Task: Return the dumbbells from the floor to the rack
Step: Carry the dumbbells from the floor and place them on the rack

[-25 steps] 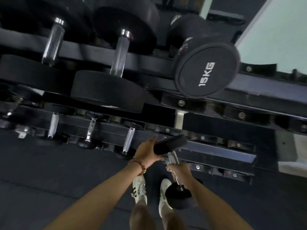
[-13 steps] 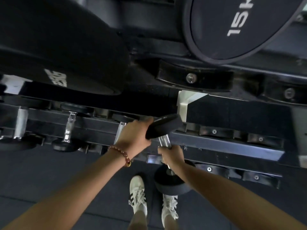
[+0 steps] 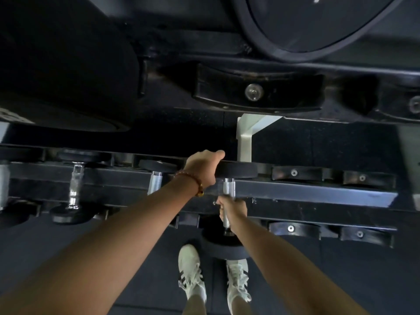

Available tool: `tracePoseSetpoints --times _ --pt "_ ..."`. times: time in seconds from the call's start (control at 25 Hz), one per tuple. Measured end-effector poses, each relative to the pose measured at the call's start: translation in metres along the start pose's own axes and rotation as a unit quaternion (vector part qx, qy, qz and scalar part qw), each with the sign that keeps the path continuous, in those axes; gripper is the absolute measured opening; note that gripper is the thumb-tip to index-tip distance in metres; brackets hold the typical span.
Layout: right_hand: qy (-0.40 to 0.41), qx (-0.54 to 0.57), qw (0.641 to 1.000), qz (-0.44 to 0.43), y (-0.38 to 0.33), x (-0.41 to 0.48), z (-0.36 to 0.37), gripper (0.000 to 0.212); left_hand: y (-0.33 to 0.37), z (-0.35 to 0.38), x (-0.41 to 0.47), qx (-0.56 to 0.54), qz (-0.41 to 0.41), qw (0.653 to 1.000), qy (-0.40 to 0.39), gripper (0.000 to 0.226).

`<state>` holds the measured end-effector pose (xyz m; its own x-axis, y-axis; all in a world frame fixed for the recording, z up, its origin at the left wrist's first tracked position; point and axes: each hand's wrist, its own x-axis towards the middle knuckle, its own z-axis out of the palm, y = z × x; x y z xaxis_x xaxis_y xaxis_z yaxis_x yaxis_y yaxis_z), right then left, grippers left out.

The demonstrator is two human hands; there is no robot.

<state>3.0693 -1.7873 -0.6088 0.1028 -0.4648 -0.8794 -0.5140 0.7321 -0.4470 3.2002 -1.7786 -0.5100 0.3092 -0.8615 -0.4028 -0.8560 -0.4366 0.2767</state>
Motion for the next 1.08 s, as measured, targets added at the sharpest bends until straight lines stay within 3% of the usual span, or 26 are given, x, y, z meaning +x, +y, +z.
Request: tracePoseSetpoints --times 0.16,0.36,0.4,0.44,0.48,0.52,0.6,0.64,0.68,0.72,0.76,0.8,0.88,1.0,1.08 --pt "0.004 -0.018 1.0 -0.008 0.007 0.006 0.009 0.016 -0.015 0.012 -0.004 -0.034 -0.014 0.999 0.013 0.034" --pt "0.01 -0.049 0.999 -0.018 0.009 0.01 0.009 0.011 -0.013 0.036 -0.024 -0.184 -0.075 0.972 0.129 0.027" --pt "0.008 -0.049 0.999 -0.022 0.008 0.009 0.008 0.01 -0.006 0.047 -0.031 -0.262 -0.125 0.943 0.163 0.03" --pt "0.005 -0.042 0.999 -0.024 0.008 0.01 0.007 0.011 0.002 0.057 -0.04 -0.358 -0.19 0.892 0.201 0.035" --pt "0.001 -0.036 0.999 -0.024 0.008 0.011 0.007 0.014 0.011 0.07 -0.05 -0.41 -0.261 0.841 0.236 0.04" --pt "-0.002 -0.039 0.999 -0.025 0.01 0.012 0.008 0.019 0.018 0.091 -0.063 -0.409 -0.34 0.811 0.243 0.048" --pt "-0.001 -0.06 0.998 -0.027 0.012 0.015 0.009 0.03 0.035 0.128 -0.088 -0.372 -0.499 0.774 0.115 0.069" --pt "-0.004 -0.06 0.998 -0.027 0.013 0.016 0.008 0.032 0.042 0.141 -0.096 -0.421 -0.563 0.71 0.042 0.071" --pt "-0.013 -0.049 0.998 -0.027 0.013 0.016 0.007 0.03 0.045 0.151 -0.1 -0.516 -0.593 0.618 0.014 0.062" --pt "-0.024 -0.038 0.999 -0.028 0.013 0.017 0.007 0.026 0.046 0.154 -0.098 -0.638 -0.585 0.501 0.022 0.043" --pt "-0.033 -0.029 0.999 -0.026 0.012 0.016 0.006 0.022 0.047 0.154 -0.095 -0.716 -0.565 0.409 0.026 0.025" --pt "-0.036 -0.022 0.999 -0.022 0.01 0.014 0.004 0.019 0.046 0.154 -0.094 -0.752 -0.549 0.365 0.029 0.016" --pt "-0.026 -0.019 0.999 -0.002 0.004 0.008 0.001 0.023 0.047 0.147 -0.093 -0.771 -0.536 0.343 0.037 0.018" --pt "-0.014 -0.021 1.0 0.017 -0.008 0.0 0.001 0.029 0.048 0.135 -0.096 -0.762 -0.534 0.366 0.029 0.012" --pt "-0.004 -0.036 0.999 0.022 -0.014 -0.005 0.004 0.028 0.043 0.127 -0.097 -0.774 -0.523 0.356 0.007 0.018"
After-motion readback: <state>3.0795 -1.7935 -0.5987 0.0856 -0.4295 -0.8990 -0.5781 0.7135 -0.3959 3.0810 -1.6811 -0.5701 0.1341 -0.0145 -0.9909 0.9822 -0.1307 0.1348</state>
